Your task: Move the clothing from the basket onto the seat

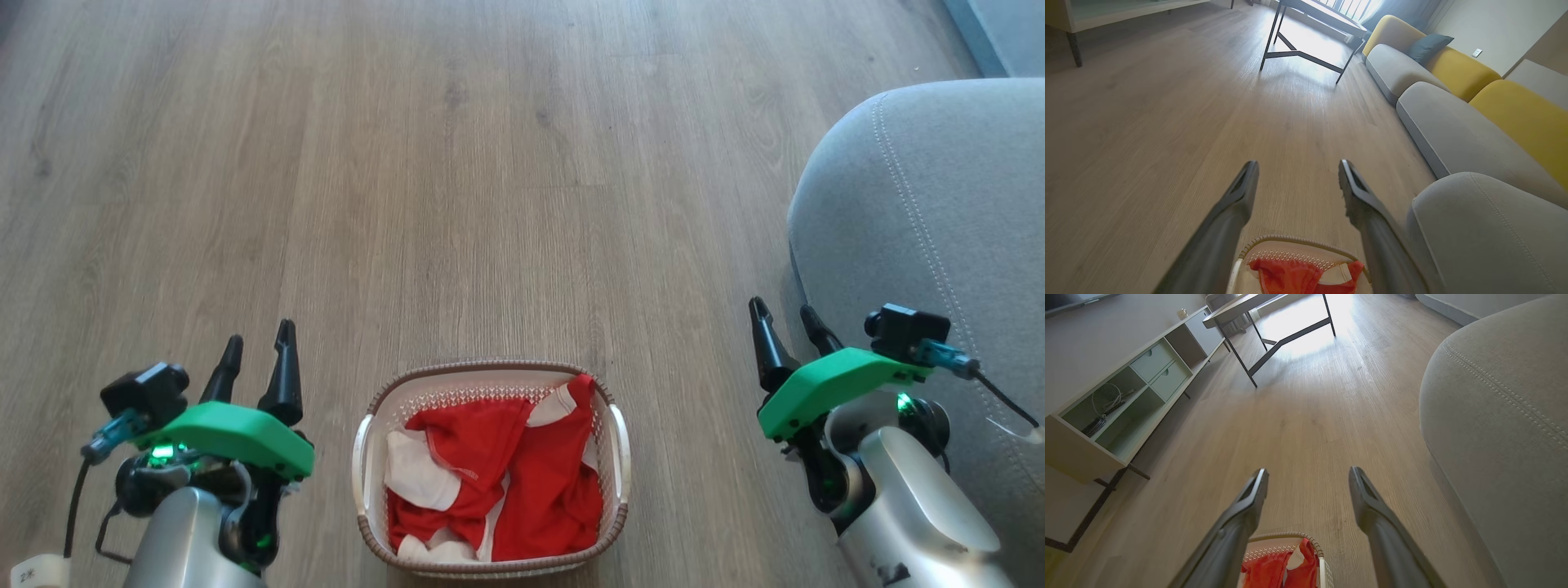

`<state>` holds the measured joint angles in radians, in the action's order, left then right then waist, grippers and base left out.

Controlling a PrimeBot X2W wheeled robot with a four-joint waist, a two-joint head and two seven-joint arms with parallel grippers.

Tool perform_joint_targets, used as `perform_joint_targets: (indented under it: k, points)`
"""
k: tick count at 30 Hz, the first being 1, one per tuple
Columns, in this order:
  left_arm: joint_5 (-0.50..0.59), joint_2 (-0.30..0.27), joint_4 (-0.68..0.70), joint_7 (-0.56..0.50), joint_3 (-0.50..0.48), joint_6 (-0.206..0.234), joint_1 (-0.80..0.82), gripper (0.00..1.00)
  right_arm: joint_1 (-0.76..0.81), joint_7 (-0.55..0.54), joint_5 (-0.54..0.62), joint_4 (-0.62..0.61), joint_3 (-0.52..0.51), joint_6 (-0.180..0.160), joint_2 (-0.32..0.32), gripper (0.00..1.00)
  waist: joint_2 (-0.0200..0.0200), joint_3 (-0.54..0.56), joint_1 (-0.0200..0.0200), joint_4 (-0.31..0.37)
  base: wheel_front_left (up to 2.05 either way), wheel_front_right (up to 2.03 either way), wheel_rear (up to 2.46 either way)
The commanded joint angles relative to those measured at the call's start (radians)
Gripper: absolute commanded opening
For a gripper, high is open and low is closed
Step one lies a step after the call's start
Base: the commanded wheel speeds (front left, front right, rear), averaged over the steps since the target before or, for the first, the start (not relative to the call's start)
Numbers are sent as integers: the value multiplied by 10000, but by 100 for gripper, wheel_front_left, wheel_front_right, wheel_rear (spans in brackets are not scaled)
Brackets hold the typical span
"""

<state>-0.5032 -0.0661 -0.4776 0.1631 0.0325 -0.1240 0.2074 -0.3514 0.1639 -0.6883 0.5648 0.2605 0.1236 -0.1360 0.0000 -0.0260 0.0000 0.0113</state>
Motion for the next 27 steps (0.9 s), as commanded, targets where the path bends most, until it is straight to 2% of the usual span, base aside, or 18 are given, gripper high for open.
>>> perform_joint_targets:
  k: [1, 16, 27]
  points:
    - [289, -286, 214, 165, -179, -50, 624, 100, -645, 155, 272, -229, 199, 55, -167, 100, 0, -2, 0, 1, 0, 0, 0]
    - [1773, -202, -186, 603, -453, -59, 933, 100, -1082, 595, 1891, 67, 366, 64, -266, 100, 0, -126, 0, 18, 0, 0, 0]
    - [2987, -105, 141, 896, -683, -65, 979, 100, -1267, 888, 3110, -6, 199, 69, -231, 100, 0, -225, 0, 52, 0, 0, 0]
